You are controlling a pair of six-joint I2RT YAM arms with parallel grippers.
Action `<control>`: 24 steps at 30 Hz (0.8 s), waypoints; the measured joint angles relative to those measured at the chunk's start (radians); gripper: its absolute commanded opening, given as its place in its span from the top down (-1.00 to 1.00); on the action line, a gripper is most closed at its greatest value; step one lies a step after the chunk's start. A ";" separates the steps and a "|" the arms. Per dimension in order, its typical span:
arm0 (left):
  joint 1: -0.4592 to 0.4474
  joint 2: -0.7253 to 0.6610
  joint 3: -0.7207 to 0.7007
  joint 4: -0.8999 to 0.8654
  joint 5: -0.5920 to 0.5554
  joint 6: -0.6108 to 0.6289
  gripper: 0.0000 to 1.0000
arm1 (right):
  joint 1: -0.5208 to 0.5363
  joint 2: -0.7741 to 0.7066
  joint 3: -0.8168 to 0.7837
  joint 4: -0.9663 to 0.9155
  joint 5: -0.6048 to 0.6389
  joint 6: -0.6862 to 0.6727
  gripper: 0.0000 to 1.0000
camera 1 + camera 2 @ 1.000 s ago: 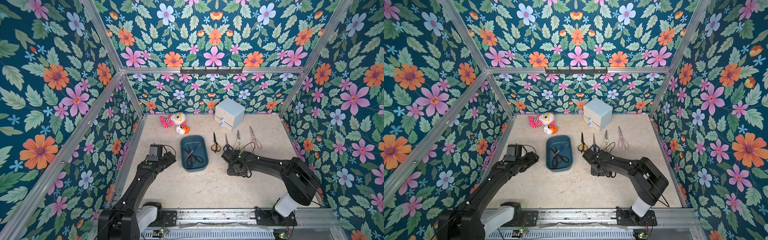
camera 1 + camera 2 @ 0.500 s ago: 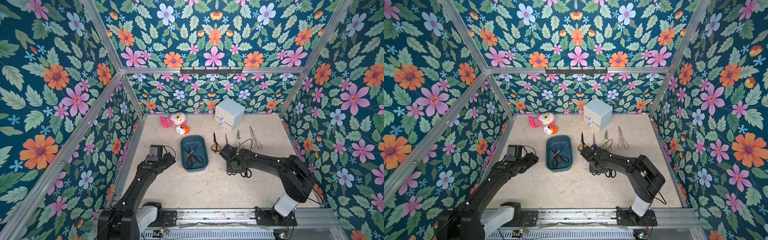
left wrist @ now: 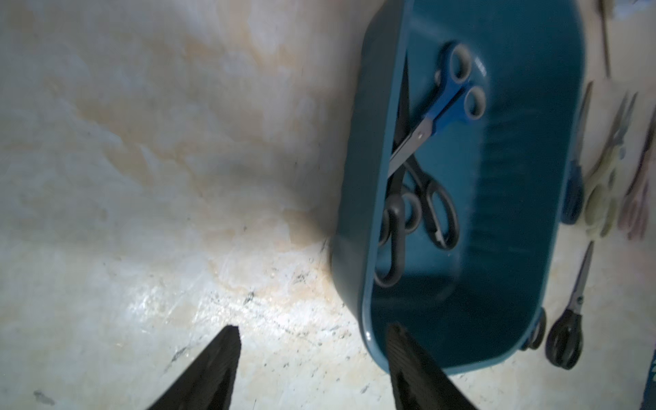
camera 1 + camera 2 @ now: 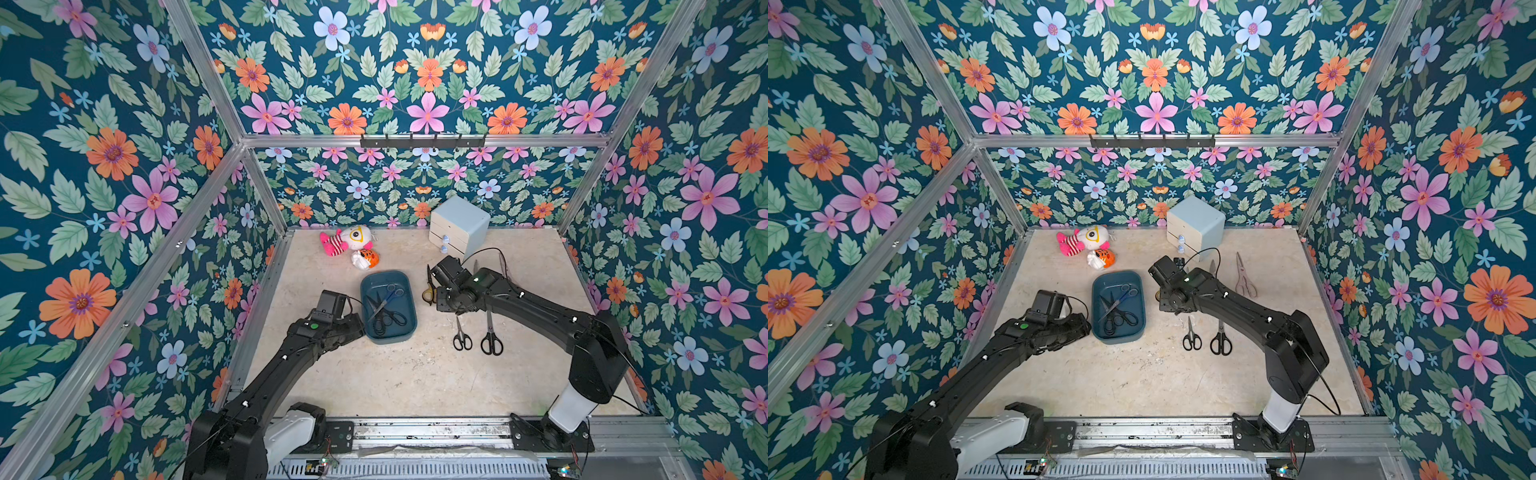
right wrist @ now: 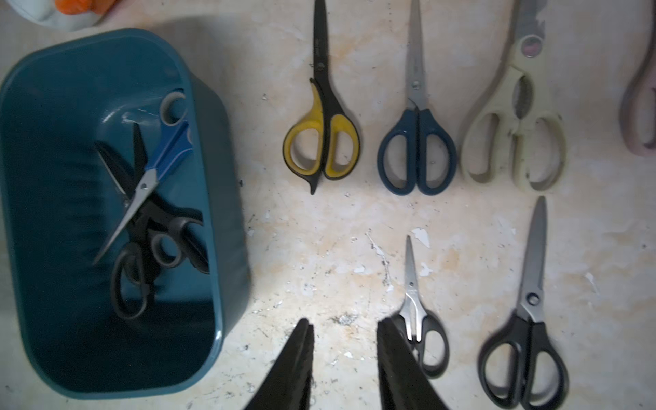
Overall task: Take the scissors out of the storage box
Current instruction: Adjust the storage box at the center of the board.
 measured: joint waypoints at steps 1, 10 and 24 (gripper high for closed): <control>-0.011 -0.005 -0.010 -0.001 -0.008 -0.003 -0.40 | 0.000 0.015 0.016 0.010 -0.017 -0.002 0.28; -0.076 0.041 0.014 0.045 -0.038 -0.051 -0.40 | 0.000 0.106 0.098 0.067 -0.117 -0.005 0.29; -0.109 0.257 0.069 0.063 -0.130 -0.069 -0.41 | 0.000 0.071 0.044 0.077 -0.124 -0.010 0.29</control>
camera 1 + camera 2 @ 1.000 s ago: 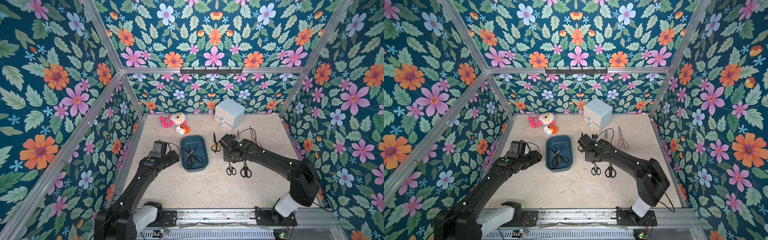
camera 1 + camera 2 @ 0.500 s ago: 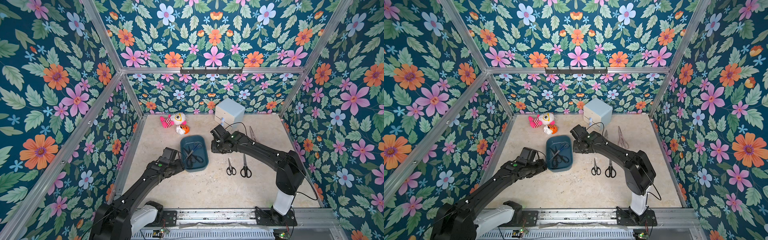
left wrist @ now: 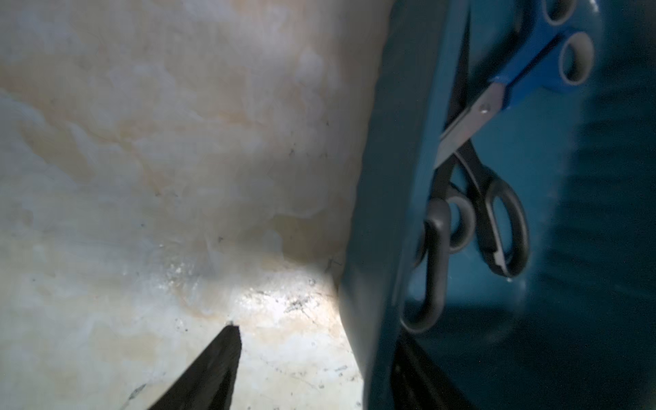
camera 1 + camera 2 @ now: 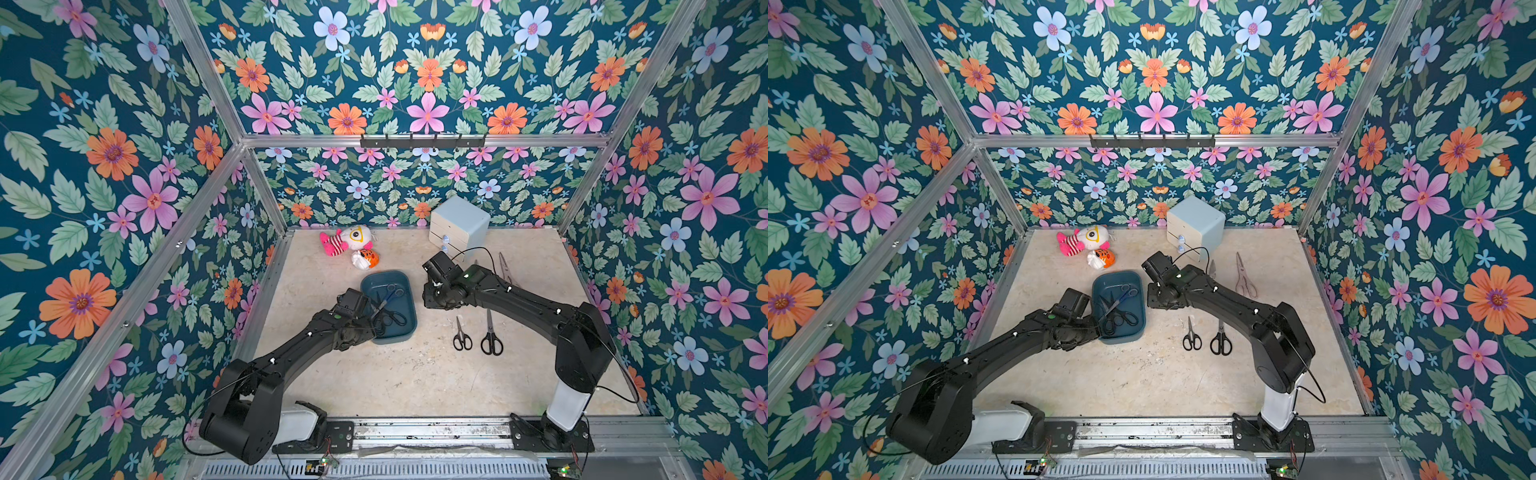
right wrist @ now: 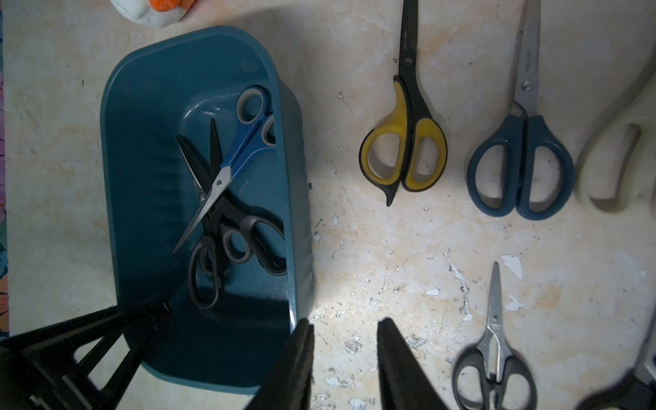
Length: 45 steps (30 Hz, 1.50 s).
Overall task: Take the scissors out of the storage box
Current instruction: Adjust the storage box at the center of the board.
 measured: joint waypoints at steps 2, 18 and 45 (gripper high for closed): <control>0.000 0.010 0.015 -0.019 -0.031 0.001 -0.42 | 0.000 0.000 0.000 0.001 0.000 0.000 0.29; 0.208 0.039 0.085 -0.179 -0.262 0.196 -0.46 | 0.000 0.016 -0.001 0.011 -0.001 -0.018 0.29; 0.193 0.033 0.136 0.098 0.199 0.107 -0.41 | 0.007 0.092 0.110 0.037 -0.109 -0.089 0.33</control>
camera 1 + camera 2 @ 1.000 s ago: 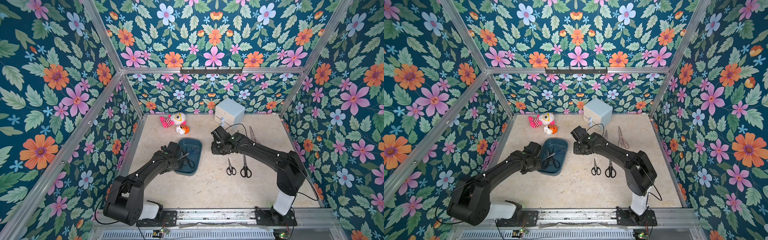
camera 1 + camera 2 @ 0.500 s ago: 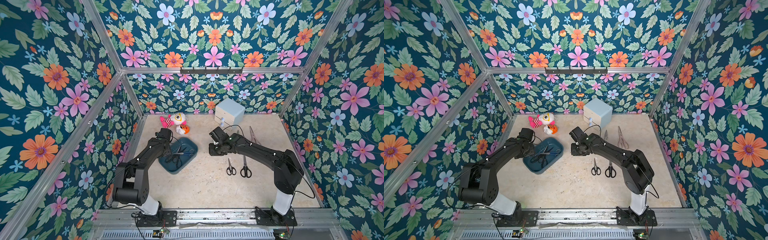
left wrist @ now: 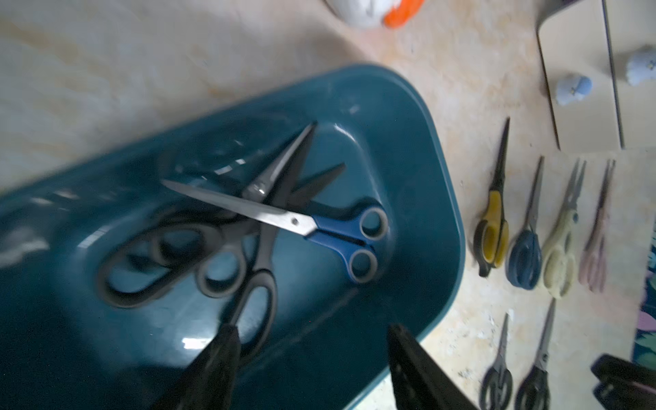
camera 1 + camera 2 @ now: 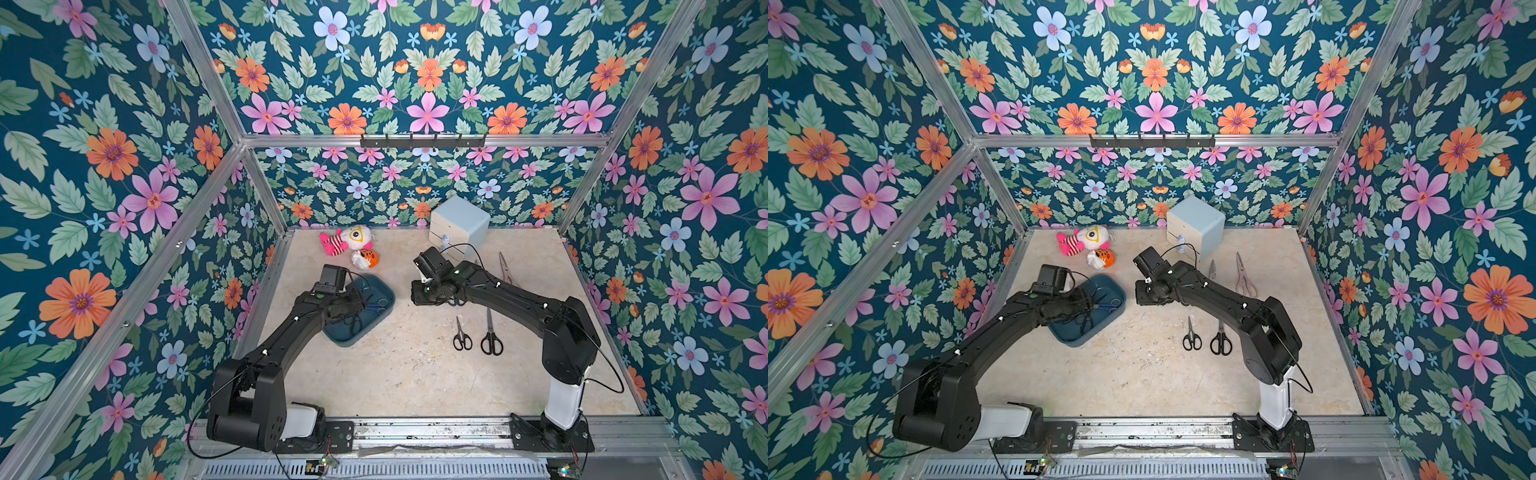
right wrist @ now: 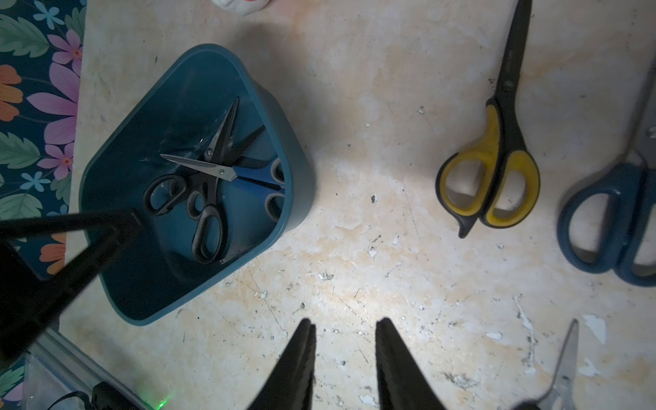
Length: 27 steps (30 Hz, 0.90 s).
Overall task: Take the scissors out of the storage box
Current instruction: Adjust the storage box at the center of the board, then pick up the scissors from the storage box.
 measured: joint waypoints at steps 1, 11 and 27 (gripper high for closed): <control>-0.005 0.004 -0.013 0.021 0.002 -0.019 -0.41 | -0.002 0.002 0.004 -0.001 0.001 0.000 0.33; -0.012 -0.022 -0.100 0.093 -0.082 -0.253 -0.31 | -0.001 0.008 -0.013 0.003 -0.008 0.000 0.36; -0.042 0.024 -0.274 0.541 -0.089 -0.640 -0.15 | 0.000 0.001 -0.076 0.002 -0.006 0.000 0.38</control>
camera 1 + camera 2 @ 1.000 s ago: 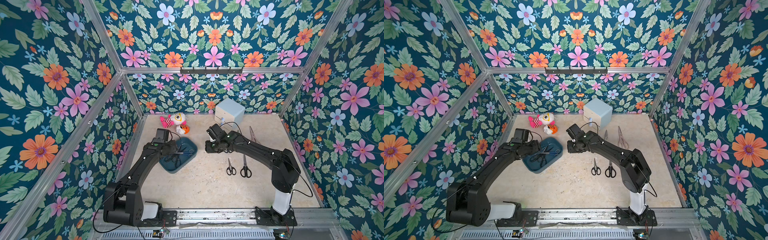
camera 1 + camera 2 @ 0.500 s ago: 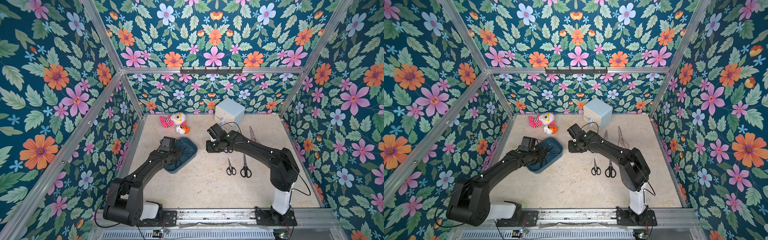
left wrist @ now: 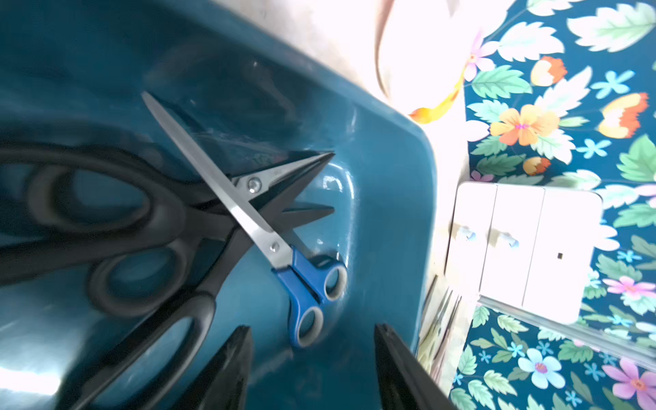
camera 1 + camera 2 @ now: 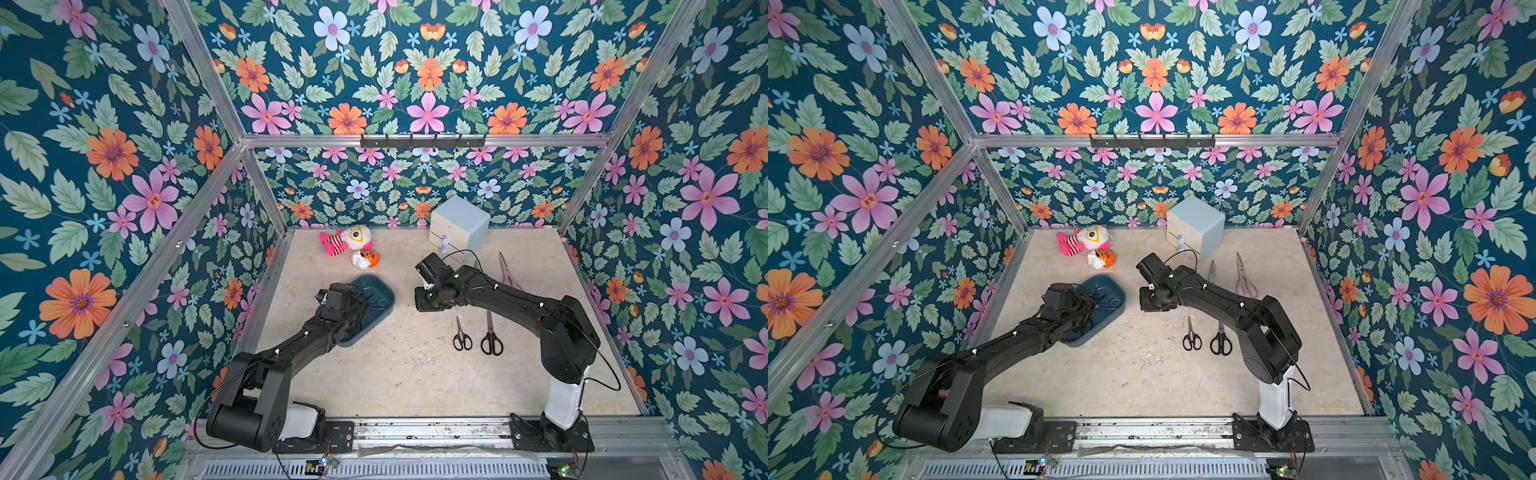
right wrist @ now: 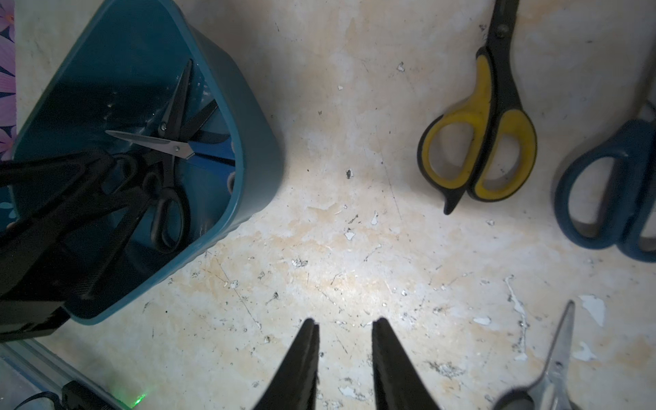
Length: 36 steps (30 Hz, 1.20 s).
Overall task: Take the scissors out of the storage box
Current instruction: Pick up the scissors from the storage box.
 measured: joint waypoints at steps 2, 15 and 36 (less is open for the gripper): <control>-0.003 0.032 0.000 0.019 0.003 -0.017 -0.15 | 0.000 -0.006 -0.004 -0.003 0.008 0.000 0.38; -0.008 0.155 0.018 0.093 -0.010 -0.028 -0.15 | 0.000 -0.034 -0.035 -0.011 0.035 0.000 0.38; -0.008 0.275 0.032 0.270 -0.034 -0.006 0.67 | 0.000 -0.034 -0.013 -0.080 0.077 -0.005 0.39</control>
